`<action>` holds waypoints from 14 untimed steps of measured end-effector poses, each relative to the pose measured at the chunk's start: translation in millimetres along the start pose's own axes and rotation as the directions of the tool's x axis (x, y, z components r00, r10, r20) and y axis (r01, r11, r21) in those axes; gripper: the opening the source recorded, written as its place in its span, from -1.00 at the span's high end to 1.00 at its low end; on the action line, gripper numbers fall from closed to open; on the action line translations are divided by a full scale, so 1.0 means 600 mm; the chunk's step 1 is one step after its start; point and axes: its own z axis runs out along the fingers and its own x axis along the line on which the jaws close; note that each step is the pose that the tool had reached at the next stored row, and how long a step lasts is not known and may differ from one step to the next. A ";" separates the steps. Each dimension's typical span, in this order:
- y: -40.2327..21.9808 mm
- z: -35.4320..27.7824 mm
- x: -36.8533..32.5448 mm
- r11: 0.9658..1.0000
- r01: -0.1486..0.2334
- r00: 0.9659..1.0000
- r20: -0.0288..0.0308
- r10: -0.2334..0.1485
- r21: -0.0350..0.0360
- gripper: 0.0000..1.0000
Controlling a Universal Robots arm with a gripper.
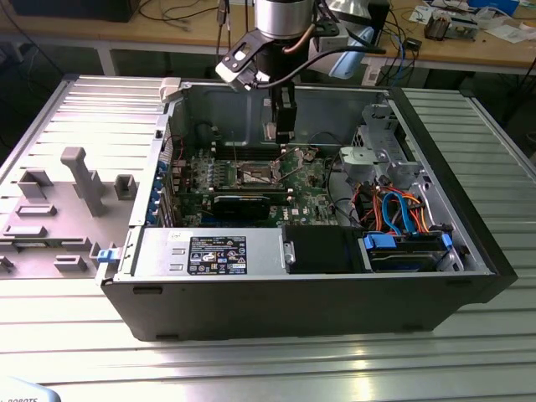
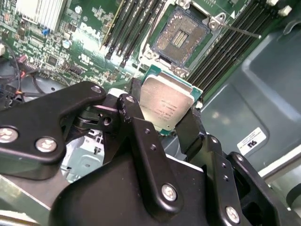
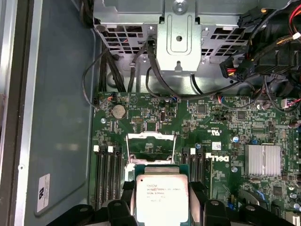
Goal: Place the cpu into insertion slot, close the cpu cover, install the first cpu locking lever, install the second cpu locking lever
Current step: 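Place the cpu into insertion slot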
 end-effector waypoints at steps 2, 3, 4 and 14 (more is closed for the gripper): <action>-0.009 0.006 0.000 1.000 0.000 1.000 0.000 0.000 -0.002 -0.08; -0.011 0.009 0.000 1.000 0.000 1.000 0.000 0.000 -0.002 -0.08; -0.012 0.012 0.000 1.000 0.000 1.000 0.000 0.000 -0.003 -0.08; -0.026 0.041 0.000 1.000 -0.007 1.000 0.000 0.007 -0.003 -0.08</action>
